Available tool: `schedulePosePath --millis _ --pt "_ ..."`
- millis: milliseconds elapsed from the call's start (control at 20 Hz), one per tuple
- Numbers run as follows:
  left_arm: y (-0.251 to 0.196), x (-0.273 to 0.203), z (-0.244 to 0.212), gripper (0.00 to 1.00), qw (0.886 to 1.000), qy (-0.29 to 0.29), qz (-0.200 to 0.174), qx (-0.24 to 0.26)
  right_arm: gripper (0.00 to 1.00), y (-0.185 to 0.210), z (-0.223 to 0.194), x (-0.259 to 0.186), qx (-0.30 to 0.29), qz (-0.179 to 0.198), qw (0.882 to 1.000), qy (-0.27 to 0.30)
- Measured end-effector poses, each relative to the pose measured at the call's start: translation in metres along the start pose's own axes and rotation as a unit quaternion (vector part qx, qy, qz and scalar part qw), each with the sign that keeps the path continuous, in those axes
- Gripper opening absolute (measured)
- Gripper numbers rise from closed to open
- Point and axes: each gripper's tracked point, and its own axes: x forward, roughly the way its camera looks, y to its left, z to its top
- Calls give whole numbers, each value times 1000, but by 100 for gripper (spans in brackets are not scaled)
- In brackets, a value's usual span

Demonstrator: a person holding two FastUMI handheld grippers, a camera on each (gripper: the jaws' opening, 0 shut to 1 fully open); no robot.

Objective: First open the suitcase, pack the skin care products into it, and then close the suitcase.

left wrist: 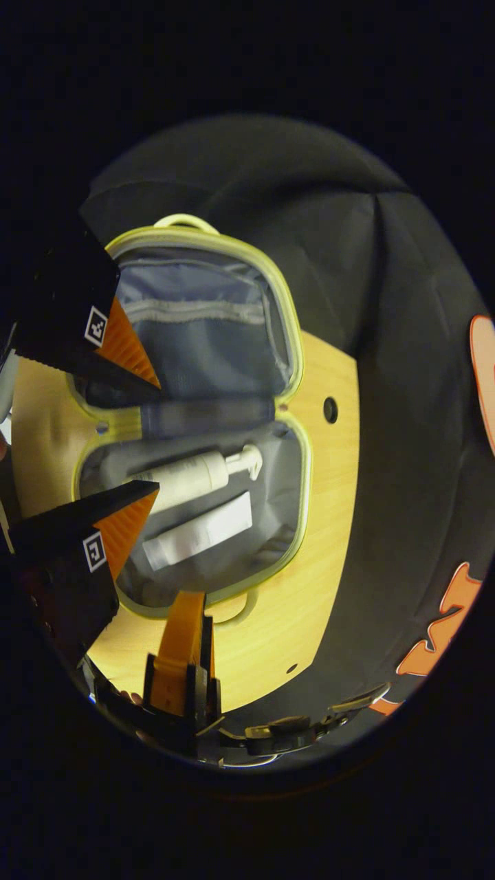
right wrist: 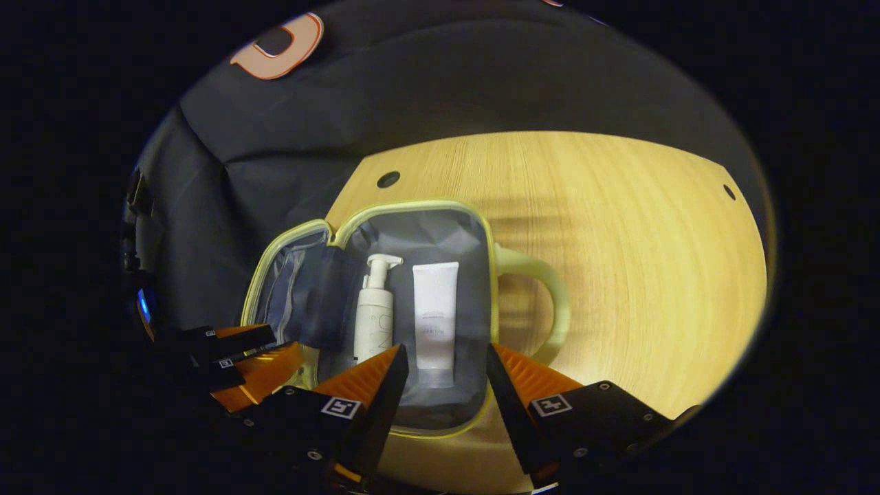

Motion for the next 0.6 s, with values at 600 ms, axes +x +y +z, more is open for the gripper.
schedulePosePath --millis 600 --pt "186 -42 20 88 986 -87 114 -86 87 -35 89 -102 10 -59 971 -230"
